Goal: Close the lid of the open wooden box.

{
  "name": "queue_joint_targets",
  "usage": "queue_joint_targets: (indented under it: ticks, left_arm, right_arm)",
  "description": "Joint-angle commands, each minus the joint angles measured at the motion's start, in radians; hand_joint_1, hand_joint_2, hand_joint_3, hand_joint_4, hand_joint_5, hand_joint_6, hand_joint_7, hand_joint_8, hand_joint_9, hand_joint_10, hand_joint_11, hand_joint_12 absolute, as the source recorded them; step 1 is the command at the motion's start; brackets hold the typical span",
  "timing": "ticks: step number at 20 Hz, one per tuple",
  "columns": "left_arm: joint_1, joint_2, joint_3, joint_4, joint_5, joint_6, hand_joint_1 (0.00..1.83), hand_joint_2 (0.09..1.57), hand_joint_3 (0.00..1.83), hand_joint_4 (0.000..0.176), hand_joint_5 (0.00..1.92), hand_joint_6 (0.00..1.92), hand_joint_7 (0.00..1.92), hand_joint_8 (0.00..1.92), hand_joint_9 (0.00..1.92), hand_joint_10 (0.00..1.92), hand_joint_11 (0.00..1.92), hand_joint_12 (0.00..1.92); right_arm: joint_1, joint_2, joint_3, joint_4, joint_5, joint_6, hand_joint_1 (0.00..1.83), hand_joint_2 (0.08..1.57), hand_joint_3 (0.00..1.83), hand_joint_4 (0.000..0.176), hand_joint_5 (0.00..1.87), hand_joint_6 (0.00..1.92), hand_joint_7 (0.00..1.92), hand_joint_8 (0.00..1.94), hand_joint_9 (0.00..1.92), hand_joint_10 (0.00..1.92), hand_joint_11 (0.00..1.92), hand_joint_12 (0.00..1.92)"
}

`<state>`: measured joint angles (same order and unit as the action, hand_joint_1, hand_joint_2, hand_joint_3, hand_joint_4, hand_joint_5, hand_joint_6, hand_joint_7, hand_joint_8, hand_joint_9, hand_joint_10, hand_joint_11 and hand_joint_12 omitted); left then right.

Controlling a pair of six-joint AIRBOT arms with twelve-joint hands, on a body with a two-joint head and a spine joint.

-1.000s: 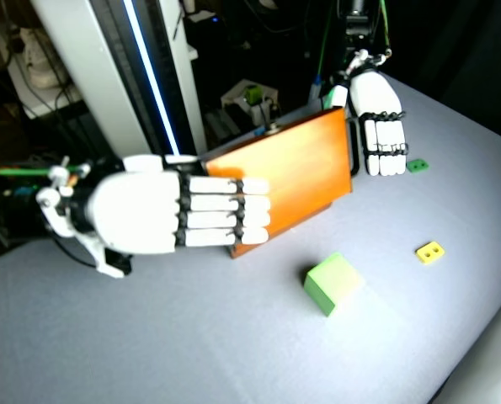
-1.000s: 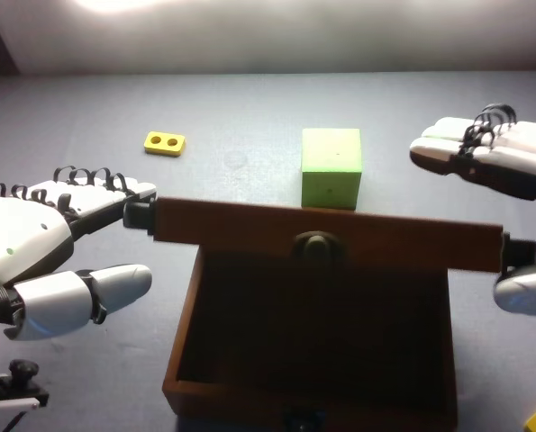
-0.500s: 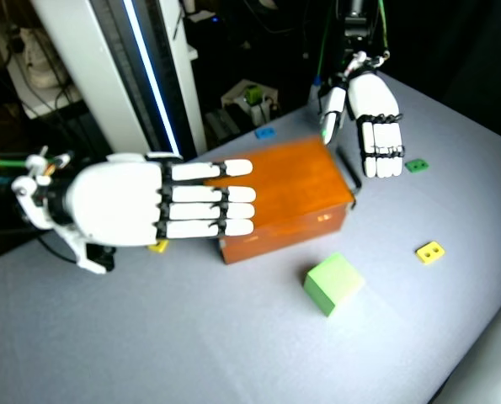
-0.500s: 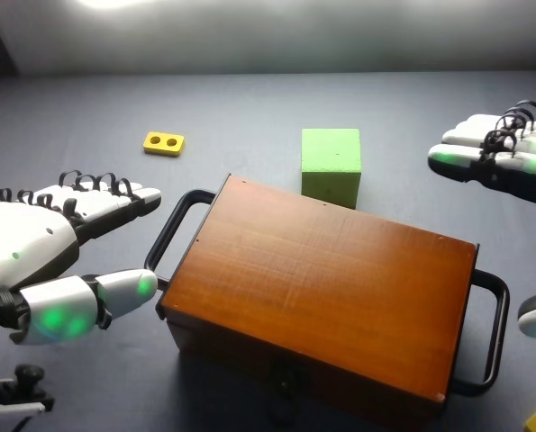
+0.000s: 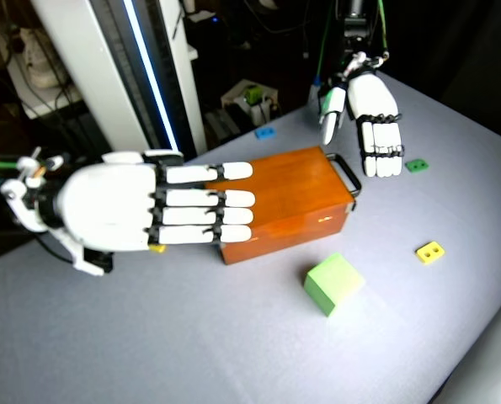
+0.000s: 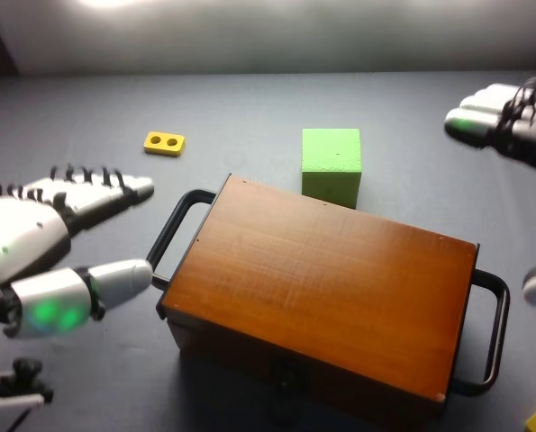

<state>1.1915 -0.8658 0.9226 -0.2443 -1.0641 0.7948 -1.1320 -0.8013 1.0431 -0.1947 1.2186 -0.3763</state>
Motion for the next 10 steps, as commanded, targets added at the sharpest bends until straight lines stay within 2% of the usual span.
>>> queue_joint_targets:
  ticks: [1,2,3,4,5,6,7,8,9,10]
  left_arm:
    - [-0.022,0.013,0.005,-0.003,-0.205,-0.005,0.0,1.33,0.0,0.0,0.2,0.0,0.2,0.01,0.19,0.0,0.1,0.27]
    - [-0.03,0.017,0.003,-0.006,-0.253,-0.005,0.0,1.33,0.0,0.0,0.21,0.0,0.2,0.0,0.2,0.0,0.02,0.52]
    - [-0.038,0.02,0.001,-0.008,-0.309,-0.005,0.0,1.32,0.0,0.0,0.2,0.0,0.19,0.0,0.21,0.0,0.0,0.76]
    - [-0.052,0.027,-0.006,-0.007,-0.391,-0.005,0.0,1.36,0.01,0.0,0.16,0.0,0.13,0.01,0.14,0.01,0.0,0.61]
    - [-0.054,0.028,-0.007,-0.006,-0.401,-0.005,0.0,1.35,0.0,0.0,0.12,0.01,0.08,0.01,0.09,0.01,0.0,0.43]
    - [-0.057,0.028,-0.014,-0.004,-0.445,-0.009,0.0,1.36,0.0,0.0,0.11,0.0,0.07,0.0,0.05,0.01,0.0,0.26]
    - [-0.057,0.026,-0.017,-0.004,-0.476,-0.016,0.0,1.39,0.01,0.028,0.08,0.01,0.05,0.0,0.01,0.0,0.0,0.05]
    - [-0.057,0.023,-0.016,-0.005,-0.502,-0.024,0.0,1.39,0.01,0.037,0.07,0.0,0.02,0.0,0.0,0.0,0.0,0.01]
    - [-0.057,0.021,-0.015,-0.008,-0.532,-0.033,0.0,1.38,0.01,0.018,0.03,0.0,0.01,0.0,0.0,0.0,0.0,0.0]
    - [-0.057,0.02,-0.014,-0.015,-0.567,-0.036,0.0,1.37,0.0,0.028,0.01,0.0,0.0,0.0,0.0,0.0,0.0,0.0]
  right_arm:
    - [0.001,0.001,0.007,0.071,0.161,-0.012,0.34,1.05,0.0,0.152,0.0,0.0,0.0,0.0,0.0,0.0,0.04,0.02]
    - [-0.005,-0.006,0.012,0.102,0.196,-0.022,0.25,1.1,0.02,0.079,0.0,0.0,0.0,0.0,0.0,0.0,0.05,0.02]
    - [-0.011,-0.014,0.017,0.133,0.237,-0.031,0.43,1.17,0.02,0.051,0.0,0.0,0.0,0.0,0.0,0.0,0.0,0.0]
    - [-0.016,-0.032,0.024,0.182,0.304,-0.046,0.43,1.22,0.01,0.058,0.0,0.0,0.0,0.0,0.0,0.0,0.0,0.0]
    - [-0.016,-0.034,0.025,0.189,0.315,-0.049,0.39,1.25,0.02,0.077,0.0,0.0,0.01,0.0,0.01,0.0,0.06,0.02]
    - [-0.016,-0.041,0.027,0.209,0.352,-0.059,0.44,1.24,0.0,0.063,0.08,0.01,0.09,0.01,0.08,0.01,0.12,0.05]
    - [-0.016,-0.047,0.028,0.223,0.378,-0.064,0.48,1.23,0.0,0.03,0.13,0.02,0.13,0.01,0.13,0.02,0.18,0.08]
    - [-0.016,-0.051,0.028,0.236,0.403,-0.068,0.54,1.23,0.0,0.0,0.17,0.01,0.17,0.01,0.17,0.01,0.2,0.1]
    - [-0.016,-0.056,0.028,0.252,0.434,-0.074,0.53,1.22,0.0,0.006,0.21,0.0,0.25,0.0,0.25,0.01,0.24,0.16]
    - [-0.016,-0.059,0.029,0.267,0.462,-0.078,0.5,1.22,0.0,0.027,0.22,0.0,0.3,0.0,0.29,0.0,0.23,0.27]
